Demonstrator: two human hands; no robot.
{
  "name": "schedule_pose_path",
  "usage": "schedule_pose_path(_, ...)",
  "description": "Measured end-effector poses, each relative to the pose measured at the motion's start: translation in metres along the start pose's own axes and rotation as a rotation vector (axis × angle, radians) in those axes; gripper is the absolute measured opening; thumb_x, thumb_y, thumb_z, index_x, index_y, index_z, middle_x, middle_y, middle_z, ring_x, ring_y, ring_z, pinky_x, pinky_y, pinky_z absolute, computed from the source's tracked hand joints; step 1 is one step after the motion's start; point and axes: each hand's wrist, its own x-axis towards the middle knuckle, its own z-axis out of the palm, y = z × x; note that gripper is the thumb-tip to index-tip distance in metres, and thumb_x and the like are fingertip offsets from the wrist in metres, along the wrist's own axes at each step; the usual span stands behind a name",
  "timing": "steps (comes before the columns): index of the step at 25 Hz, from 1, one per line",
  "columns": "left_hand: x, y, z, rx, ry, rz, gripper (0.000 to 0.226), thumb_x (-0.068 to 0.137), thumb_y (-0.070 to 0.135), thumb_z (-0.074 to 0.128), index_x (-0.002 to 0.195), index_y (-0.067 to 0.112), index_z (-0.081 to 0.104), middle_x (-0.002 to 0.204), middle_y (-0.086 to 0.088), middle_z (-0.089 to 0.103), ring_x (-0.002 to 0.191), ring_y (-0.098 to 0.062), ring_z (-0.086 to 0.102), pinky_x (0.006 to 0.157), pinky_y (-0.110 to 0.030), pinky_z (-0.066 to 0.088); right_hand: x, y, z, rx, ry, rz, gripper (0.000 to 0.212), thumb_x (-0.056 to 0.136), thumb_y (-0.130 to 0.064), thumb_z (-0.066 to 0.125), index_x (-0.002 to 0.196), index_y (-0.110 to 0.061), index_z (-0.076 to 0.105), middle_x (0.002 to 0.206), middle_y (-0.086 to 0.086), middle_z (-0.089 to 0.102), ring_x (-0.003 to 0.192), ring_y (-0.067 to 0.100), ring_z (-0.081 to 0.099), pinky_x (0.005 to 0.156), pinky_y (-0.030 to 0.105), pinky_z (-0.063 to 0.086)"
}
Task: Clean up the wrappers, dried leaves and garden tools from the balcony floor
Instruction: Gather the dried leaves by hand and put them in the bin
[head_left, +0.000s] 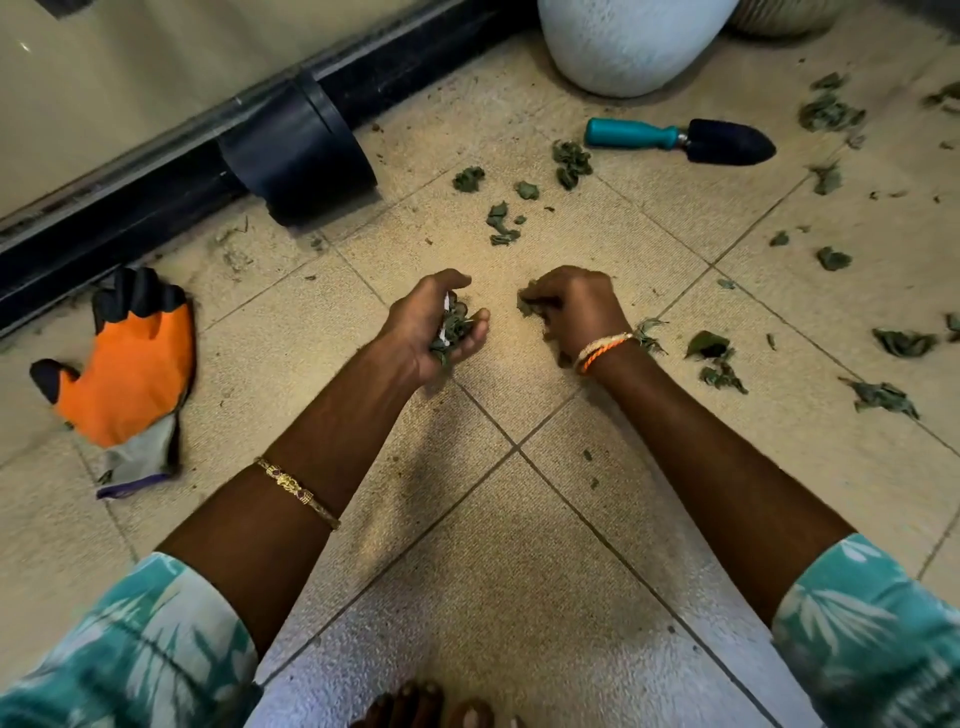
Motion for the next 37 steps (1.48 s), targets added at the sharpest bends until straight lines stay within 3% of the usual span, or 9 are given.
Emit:
schedule_pose_path(3,-0.005,-0.006,0.003,0.035,-0.117,-0.066,0.02,0.09,0.022,0.053,0.084,0.005,0.063,0.074,-0.009,0.071,0.066,-0.014,0.063,0.06,-0.02,0.054,-0.002,-0.015,-0.028,0.569,0.146,0.449,0.02,0.078,0.0,0.07,0.096,-0.007,0.073,0.092,0.003,0.073,0.076,0.003,0.066,0.074,0.018,0.053)
schedule_pose_path(7,-0.012,-0.022,0.017,0.005,-0.206,-0.099,0.028,0.095,0.031,0.052,0.103,0.005,0.054,0.089,-0.016,0.07,0.08,-0.026,0.069,0.067,-0.032,0.06,-0.028,-0.046,-0.034,1.004,0.315,0.628,0.023,0.079,0.002,0.067,0.102,-0.002,0.069,0.092,-0.001,0.07,0.069,0.003,0.066,0.062,0.018,0.055)
schedule_pose_path(14,-0.023,-0.043,0.036,0.054,-0.128,-0.103,0.026,0.093,0.029,0.054,0.075,0.01,0.056,0.052,-0.002,0.058,0.04,-0.013,0.057,0.04,-0.019,0.048,-0.094,-0.055,-0.004,0.139,0.228,0.024,0.03,0.081,-0.001,0.053,0.106,-0.005,0.069,0.1,0.013,0.066,0.095,0.026,0.062,0.086,0.033,0.051)
schedule_pose_path(19,-0.024,-0.045,0.038,0.17,-0.093,-0.123,0.017,0.084,0.014,0.047,0.072,0.008,0.058,0.062,-0.007,0.06,0.049,-0.012,0.052,0.038,-0.017,0.044,-0.097,-0.042,-0.044,0.325,0.195,0.282,0.016,0.088,-0.008,0.053,0.104,-0.014,0.052,0.103,0.003,0.066,0.087,0.018,0.065,0.071,0.03,0.054)
schedule_pose_path(22,-0.028,-0.039,0.035,0.307,-0.092,-0.076,0.022,0.087,0.016,0.045,0.07,0.012,0.059,0.061,-0.004,0.061,0.045,-0.01,0.05,0.037,-0.015,0.04,-0.087,-0.009,-0.062,0.082,0.157,0.352,0.031,0.085,-0.018,0.062,0.115,-0.012,0.055,0.124,0.008,0.05,0.116,0.021,0.048,0.088,0.022,0.038)
schedule_pose_path(27,-0.03,-0.038,0.028,0.355,-0.043,0.0,0.008,0.09,0.02,0.056,0.085,0.016,0.06,0.063,-0.004,0.059,0.039,-0.01,0.052,0.035,-0.015,0.037,-0.084,-0.007,-0.037,-0.269,-0.109,0.35,0.059,0.085,-0.043,0.06,0.137,-0.022,0.042,0.152,0.014,0.021,0.142,0.034,0.01,0.115,0.047,0.013)
schedule_pose_path(30,-0.027,-0.042,0.026,0.291,-0.024,-0.011,0.019,0.09,0.031,0.063,0.08,0.016,0.058,0.068,-0.006,0.059,0.039,-0.01,0.055,0.035,-0.016,0.04,-0.087,-0.022,-0.012,-0.403,-0.127,0.279,0.051,0.094,-0.027,0.049,0.142,-0.022,0.035,0.154,0.016,0.014,0.143,0.037,0.003,0.115,0.051,0.005)
schedule_pose_path(33,-0.024,-0.044,0.023,0.248,0.005,-0.013,0.027,0.088,0.037,0.065,0.075,0.017,0.055,0.067,-0.005,0.059,0.041,-0.011,0.057,0.036,-0.016,0.042,-0.094,-0.029,0.011,-0.399,-0.035,0.223,0.046,0.089,0.004,0.049,0.134,-0.002,0.044,0.143,0.027,0.034,0.135,0.042,0.028,0.11,0.047,0.028)
schedule_pose_path(37,-0.021,-0.045,0.023,0.265,-0.036,-0.061,0.027,0.087,0.037,0.065,0.071,0.018,0.054,0.059,-0.002,0.06,0.048,-0.011,0.057,0.042,-0.017,0.046,-0.102,-0.019,0.007,-0.282,0.13,-0.02,0.014,0.068,0.015,0.066,0.073,0.002,0.064,0.083,0.017,0.066,0.08,0.033,0.062,0.072,0.035,0.052)
